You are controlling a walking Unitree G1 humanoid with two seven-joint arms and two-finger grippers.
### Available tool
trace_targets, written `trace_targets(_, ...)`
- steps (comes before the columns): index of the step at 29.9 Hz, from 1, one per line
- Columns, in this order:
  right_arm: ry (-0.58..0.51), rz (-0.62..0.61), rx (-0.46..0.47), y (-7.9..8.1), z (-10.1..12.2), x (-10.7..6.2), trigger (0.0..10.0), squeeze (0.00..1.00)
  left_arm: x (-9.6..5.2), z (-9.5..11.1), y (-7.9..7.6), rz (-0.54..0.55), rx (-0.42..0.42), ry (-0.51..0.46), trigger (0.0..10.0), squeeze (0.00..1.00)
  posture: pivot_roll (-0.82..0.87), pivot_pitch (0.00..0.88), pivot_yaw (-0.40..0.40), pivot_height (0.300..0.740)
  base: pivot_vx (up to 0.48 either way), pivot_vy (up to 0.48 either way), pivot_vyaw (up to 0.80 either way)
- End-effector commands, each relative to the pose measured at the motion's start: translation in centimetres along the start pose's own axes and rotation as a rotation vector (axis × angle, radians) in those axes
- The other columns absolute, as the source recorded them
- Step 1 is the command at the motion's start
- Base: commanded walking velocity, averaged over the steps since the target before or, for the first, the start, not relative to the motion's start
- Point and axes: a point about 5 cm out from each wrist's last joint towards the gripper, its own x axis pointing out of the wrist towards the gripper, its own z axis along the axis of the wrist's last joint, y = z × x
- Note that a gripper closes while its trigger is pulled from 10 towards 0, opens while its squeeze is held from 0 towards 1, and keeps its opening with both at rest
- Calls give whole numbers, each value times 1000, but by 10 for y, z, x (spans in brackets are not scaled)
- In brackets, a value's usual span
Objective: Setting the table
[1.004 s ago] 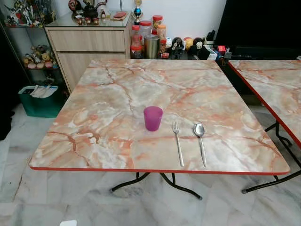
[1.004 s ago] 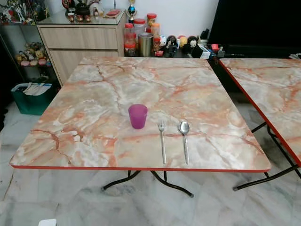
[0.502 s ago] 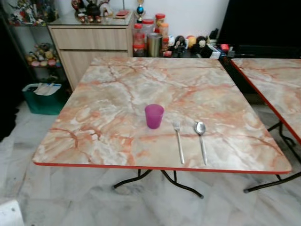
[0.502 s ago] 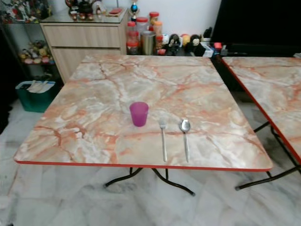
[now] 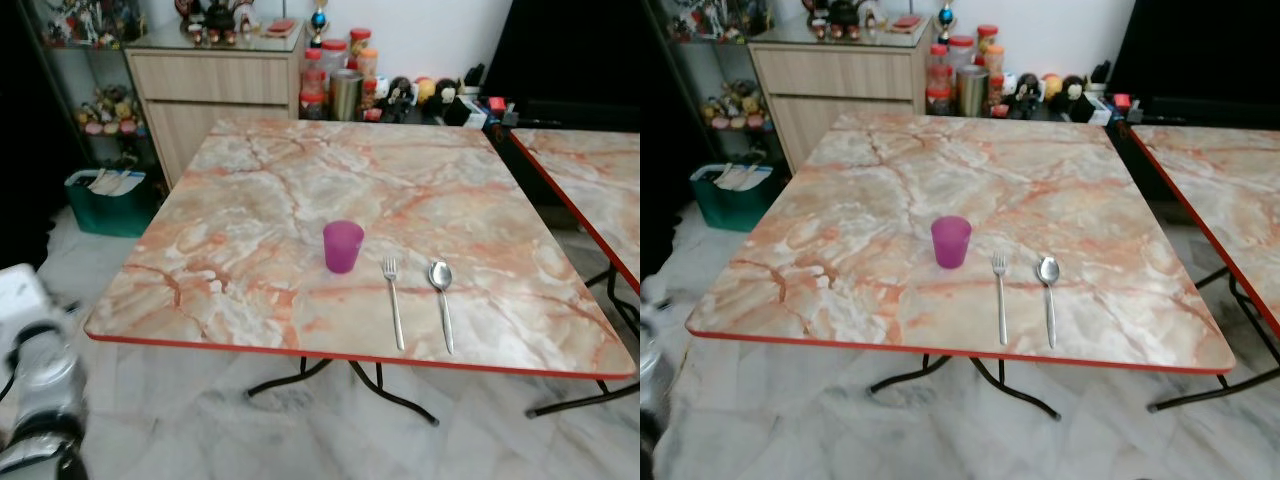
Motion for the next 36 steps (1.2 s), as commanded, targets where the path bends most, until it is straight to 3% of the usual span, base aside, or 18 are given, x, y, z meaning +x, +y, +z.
trace_targets(1, -3, -16, 12, -4, 0, -1, 10000, 0, 3, 4, -25, -130, -56, 10, 10000, 0, 27, 51, -25, 740, 0, 0, 0)
trace_targets(3, -4, -16, 12, -4, 0, -1, 10000, 0, 6, 11, -46, -211, -132, 5, 10000, 0, 23, 52, -24, 740, 0, 0, 0)
trace_targets(5, -4, -16, 13, -4, 0, -1, 10000, 0, 6, 12, -48, -219, -140, 2, 10000, 0, 23, 52, -24, 740, 0, 0, 0)
trace_targets(6, -4, -15, 12, -4, 0, -1, 10000, 0, 7, 21, -66, -314, -201, -5, 10000, 0, 23, 54, -22, 740, 0, 0, 0)
trace_targets(10, -4, -16, 15, -4, 0, -1, 10000, 0, 7, 38, -95, -497, -256, -25, 10000, 0, 25, 54, -21, 740, 0, 0, 0)
trace_targets(15, -4, -17, 16, -4, 0, -1, 10000, 0, 5, 43, -108, -581, -255, -12, 10000, 0, 25, 54, -22, 740, 0, 0, 0)
trace_targets(17, -4, -19, 14, -5, 0, -1, 10000, 0, 0, 43, -121, -619, -270, 14, 10000, 0, 29, 55, -22, 740, 0, 0, 0)
trace_targets(21, -6, -20, 15, -5, 0, -1, 10000, 0, -4, 42, -128, -643, -273, 30, 10000, 0, 30, 55, -22, 740, 0, 0, 0)
trace_targets(24, -8, -21, 20, -5, 0, -1, 10000, 0, -20, 33, -152, -682, -298, 93, 10000, 0, 25, 57, -21, 740, 0, 0, -169)
trace_targets(30, -13, -28, 13, -5, 0, -1, 10000, 0, -23, 34, -159, -685, -292, 94, 10000, 0, 24, 56, -20, 740, 0, 0, -372)
trace_targets(36, -14, -30, 16, -5, 0, -1, 10000, 0, -19, 39, -153, -682, -286, 95, 10000, 0, 29, 59, -18, 740, 0, 0, 0)
